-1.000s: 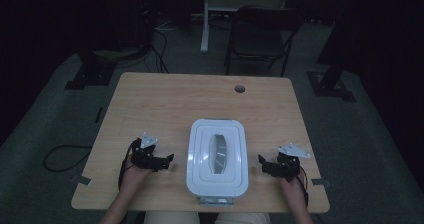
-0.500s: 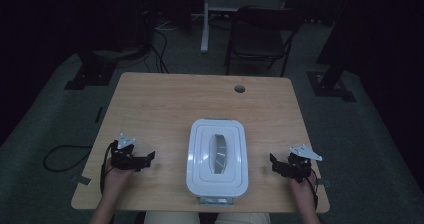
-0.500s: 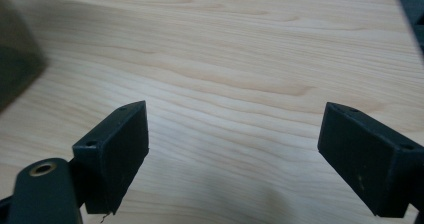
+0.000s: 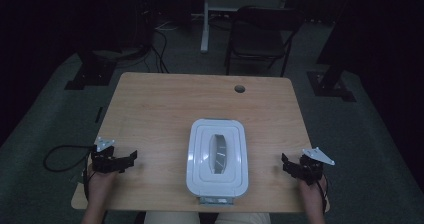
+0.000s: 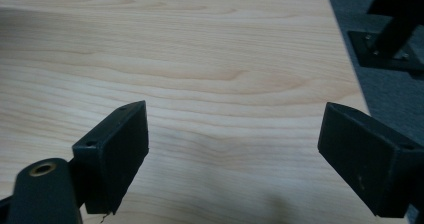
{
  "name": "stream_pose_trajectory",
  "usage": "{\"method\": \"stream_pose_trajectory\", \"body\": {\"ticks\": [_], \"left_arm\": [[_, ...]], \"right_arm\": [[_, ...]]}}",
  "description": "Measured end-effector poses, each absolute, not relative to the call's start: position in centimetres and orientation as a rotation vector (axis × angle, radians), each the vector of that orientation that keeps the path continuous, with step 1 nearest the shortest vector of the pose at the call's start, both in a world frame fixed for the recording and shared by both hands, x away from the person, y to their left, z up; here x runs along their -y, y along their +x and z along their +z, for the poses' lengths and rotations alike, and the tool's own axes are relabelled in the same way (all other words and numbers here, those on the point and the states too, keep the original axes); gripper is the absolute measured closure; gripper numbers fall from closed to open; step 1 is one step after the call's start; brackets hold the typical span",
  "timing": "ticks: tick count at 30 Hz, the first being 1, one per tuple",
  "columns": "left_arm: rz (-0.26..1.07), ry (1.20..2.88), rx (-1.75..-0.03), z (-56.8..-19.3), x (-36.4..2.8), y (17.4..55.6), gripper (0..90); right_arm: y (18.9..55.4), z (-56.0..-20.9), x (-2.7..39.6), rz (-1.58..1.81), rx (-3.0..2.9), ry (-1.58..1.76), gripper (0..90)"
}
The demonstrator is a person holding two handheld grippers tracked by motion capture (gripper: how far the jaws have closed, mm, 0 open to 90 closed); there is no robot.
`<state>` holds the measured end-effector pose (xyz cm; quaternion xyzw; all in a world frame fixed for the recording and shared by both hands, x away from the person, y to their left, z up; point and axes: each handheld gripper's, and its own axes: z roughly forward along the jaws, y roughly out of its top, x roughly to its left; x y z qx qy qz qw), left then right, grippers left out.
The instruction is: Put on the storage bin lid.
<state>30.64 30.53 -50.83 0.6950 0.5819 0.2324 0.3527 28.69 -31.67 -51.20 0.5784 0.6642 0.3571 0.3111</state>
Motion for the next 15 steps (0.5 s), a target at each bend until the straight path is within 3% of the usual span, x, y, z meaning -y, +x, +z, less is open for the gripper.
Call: {"method": "stream_pose_trajectory", "body": {"ticks": [15], "left_arm": [[0.597, 1.824, -1.612, -52.1, -31.3, 31.0, 0.7]], "right_arm": [[29.4, -52.5, 31.7, 0.828, -1.761, 1.634, 12.9]]}}
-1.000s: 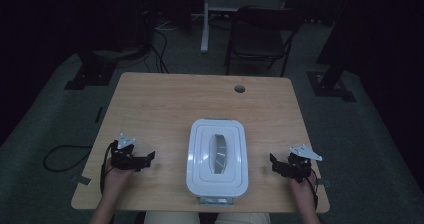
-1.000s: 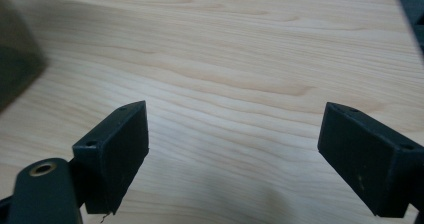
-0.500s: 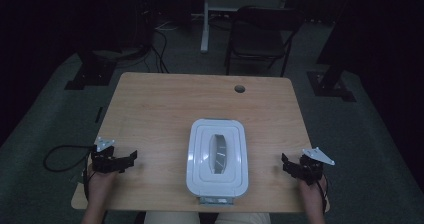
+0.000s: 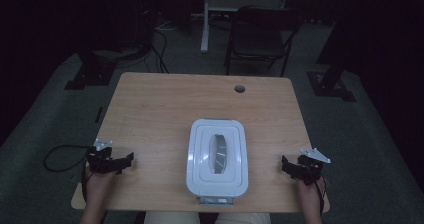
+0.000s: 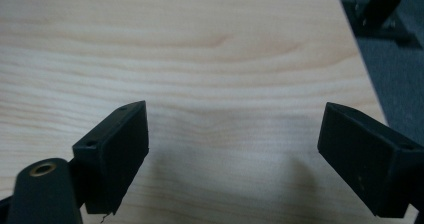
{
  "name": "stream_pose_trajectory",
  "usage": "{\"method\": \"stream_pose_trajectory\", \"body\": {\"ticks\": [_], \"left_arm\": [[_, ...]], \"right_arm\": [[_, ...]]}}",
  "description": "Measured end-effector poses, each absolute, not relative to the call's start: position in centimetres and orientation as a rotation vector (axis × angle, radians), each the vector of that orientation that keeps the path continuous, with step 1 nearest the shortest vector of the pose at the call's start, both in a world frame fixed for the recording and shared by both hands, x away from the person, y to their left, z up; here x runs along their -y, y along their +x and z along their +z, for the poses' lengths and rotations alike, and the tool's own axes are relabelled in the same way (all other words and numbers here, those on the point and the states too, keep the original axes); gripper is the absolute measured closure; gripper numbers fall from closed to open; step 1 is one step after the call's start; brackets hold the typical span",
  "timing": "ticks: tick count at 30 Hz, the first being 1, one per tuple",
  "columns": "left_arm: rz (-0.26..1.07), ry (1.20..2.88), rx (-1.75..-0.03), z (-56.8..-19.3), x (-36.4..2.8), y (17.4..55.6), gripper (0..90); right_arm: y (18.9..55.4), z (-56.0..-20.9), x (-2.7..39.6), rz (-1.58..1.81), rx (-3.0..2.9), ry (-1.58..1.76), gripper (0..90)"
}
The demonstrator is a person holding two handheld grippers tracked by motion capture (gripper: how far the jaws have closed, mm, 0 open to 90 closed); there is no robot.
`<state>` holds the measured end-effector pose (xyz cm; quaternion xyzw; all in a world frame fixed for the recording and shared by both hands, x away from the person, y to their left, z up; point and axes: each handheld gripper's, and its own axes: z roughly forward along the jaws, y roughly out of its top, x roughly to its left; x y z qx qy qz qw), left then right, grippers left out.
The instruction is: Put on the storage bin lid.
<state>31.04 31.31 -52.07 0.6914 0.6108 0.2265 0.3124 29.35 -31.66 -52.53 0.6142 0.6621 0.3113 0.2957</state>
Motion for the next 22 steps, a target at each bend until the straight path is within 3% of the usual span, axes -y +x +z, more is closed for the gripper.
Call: {"method": "stream_pose_trajectory", "body": {"ticks": [8, 22], "left_arm": [[0.674, 1.858, -1.68, -52.38, -30.67, 31.11, 0.8], [0.682, 1.842, -1.702, -52.39, -30.63, 31.17, 0.8]], "right_arm": [[29.95, -52.79, 31.82, 0.781, -1.794, 1.714, 13.2], [30.0, -52.8, 31.79, 0.779, -1.789, 1.721, 12.9]]}}
